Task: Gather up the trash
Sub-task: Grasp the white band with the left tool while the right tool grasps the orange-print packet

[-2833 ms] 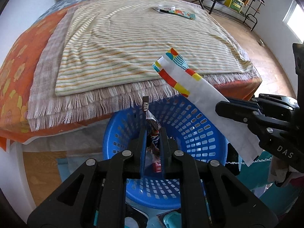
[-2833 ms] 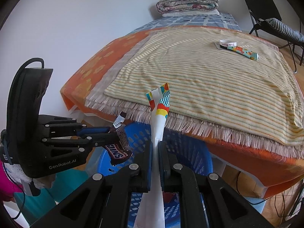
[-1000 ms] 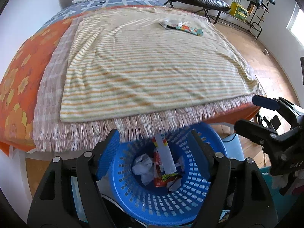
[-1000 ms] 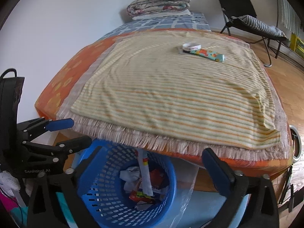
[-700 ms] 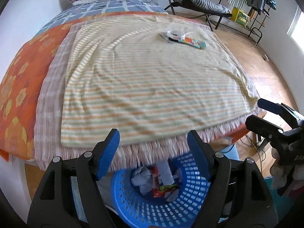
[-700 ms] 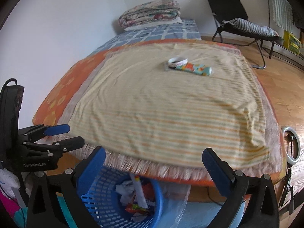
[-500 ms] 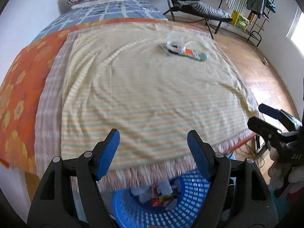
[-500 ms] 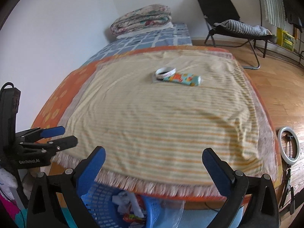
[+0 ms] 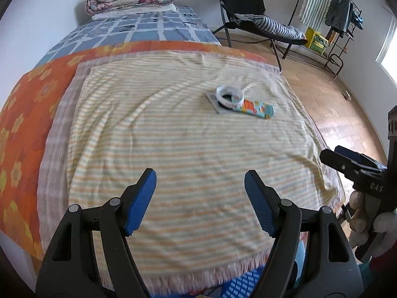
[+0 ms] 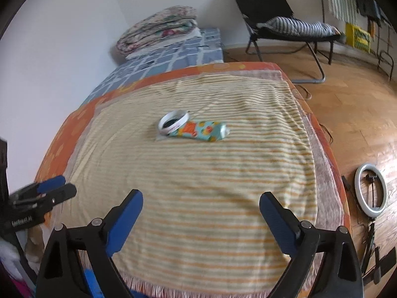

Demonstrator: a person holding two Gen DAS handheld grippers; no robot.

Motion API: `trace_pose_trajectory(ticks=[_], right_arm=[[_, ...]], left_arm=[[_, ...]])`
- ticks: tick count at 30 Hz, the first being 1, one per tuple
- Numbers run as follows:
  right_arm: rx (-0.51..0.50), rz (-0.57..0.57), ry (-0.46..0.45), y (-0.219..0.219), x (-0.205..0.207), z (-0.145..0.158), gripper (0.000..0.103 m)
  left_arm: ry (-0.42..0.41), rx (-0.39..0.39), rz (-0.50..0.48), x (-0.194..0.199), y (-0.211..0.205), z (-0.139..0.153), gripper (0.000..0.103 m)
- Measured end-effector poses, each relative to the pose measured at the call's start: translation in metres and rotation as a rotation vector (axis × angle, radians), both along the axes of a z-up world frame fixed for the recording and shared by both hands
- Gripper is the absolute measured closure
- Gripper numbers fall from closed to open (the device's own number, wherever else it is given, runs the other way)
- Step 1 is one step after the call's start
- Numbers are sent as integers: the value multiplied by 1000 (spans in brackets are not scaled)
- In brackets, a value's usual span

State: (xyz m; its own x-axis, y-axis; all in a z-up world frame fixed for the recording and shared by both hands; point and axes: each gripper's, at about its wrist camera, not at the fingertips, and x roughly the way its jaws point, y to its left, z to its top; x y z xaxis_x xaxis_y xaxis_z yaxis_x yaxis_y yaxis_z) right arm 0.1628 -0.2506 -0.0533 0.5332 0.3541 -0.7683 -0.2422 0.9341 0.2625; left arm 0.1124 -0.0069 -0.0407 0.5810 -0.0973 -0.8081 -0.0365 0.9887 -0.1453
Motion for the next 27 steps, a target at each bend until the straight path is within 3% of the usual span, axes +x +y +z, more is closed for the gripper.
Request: trace_pose_trajectory(ticks=[5,10,13,18,24,27], right_arm=[[38,-55,37,-7,40,-8,23],[68,-102,77,-9,74,-25,32],[85,-121,103,-9,91,-37,41],[85,-126,112,-4,109,-50,46],[85,-126,125,1,126,-62,52],[83,-119,127,3,131,-66,56]], left_arm=[[-2,-35,17,39,-3,-1,27],[8,-72,31,77,-5,-8,37],[28,-92,35,98,-5,-18,50],[48,-141,63,126,-4,-32,62],[54,-210,76,160,-6,-43,64],[76,-230,81,171,-7,-51,72]])
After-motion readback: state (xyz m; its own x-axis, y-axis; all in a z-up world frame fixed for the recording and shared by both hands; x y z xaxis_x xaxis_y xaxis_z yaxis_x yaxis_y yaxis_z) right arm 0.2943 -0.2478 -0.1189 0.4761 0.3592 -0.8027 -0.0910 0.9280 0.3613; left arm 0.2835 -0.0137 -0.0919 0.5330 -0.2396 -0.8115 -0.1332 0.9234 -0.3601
